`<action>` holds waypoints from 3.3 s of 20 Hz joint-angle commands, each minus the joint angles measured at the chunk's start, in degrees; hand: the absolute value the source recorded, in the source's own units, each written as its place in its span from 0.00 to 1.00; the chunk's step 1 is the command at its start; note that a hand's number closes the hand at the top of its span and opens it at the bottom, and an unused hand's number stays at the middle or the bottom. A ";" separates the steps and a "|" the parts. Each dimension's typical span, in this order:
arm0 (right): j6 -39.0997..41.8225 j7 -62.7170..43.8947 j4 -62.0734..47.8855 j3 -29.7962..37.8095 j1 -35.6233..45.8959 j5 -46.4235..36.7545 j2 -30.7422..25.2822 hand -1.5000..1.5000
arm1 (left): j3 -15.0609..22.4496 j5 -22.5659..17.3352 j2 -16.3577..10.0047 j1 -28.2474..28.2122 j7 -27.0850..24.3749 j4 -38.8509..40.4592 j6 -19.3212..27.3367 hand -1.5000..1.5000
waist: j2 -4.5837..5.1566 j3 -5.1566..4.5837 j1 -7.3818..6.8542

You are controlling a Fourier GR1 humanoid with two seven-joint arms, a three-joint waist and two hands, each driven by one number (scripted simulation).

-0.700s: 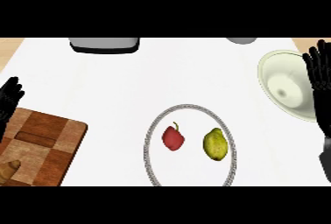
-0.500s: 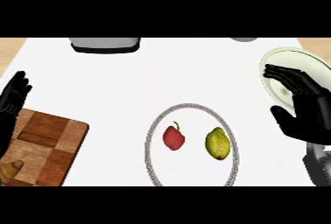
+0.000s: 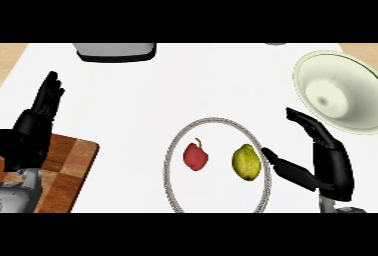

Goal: Pick the bell pepper from the placemat and place it in the bowl

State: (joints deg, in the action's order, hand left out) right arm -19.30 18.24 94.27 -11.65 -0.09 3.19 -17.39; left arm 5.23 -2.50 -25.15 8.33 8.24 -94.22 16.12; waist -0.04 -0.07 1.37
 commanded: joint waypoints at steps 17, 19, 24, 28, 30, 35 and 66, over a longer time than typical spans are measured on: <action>22.59 -60.76 20.95 -21.89 15.50 -30.69 -10.62 0.00 | 0.99 3.46 2.79 4.96 1.39 3.40 0.03 0.50 | -0.06 -0.16 -2.21; 24.95 -61.54 13.16 -22.61 21.23 -29.90 -5.42 0.00 | 1.42 3.56 4.09 5.83 1.04 4.85 -0.40 0.50 | 0.19 -0.03 -2.31; 33.11 -70.36 8.74 -22.98 29.79 -26.13 2.60 0.00 | 0.71 4.30 4.05 3.36 1.00 2.67 -0.78 0.50 | 0.06 0.02 -2.28; 34.27 -70.52 1.32 -25.21 30.87 -28.85 8.20 0.00 | 2.53 7.52 6.54 3.20 3.52 0.44 1.50 0.50 | 0.02 0.06 -1.95; 34.66 -68.51 -1.94 -25.46 28.84 -29.91 7.87 0.00 | -2.01 2.60 3.58 4.81 2.86 3.02 -3.79 0.50 | 0.08 0.06 -1.72; 36.75 -71.88 -7.97 -25.22 29.26 -32.42 10.96 0.00 | 0.52 7.08 7.28 2.86 1.72 2.72 -0.55 0.50 | 0.10 0.06 -1.69; 32.05 -47.50 -27.74 -18.68 28.11 -49.35 17.36 1.00 | -6.95 11.31 12.16 4.85 1.69 3.75 -7.98 0.50 | 0.03 0.07 -1.49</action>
State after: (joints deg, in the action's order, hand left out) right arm 12.62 -30.80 66.05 -31.54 28.46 -45.12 -0.50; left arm -0.46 8.46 -13.39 12.24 9.45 -91.04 8.94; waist -0.18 -0.01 -0.20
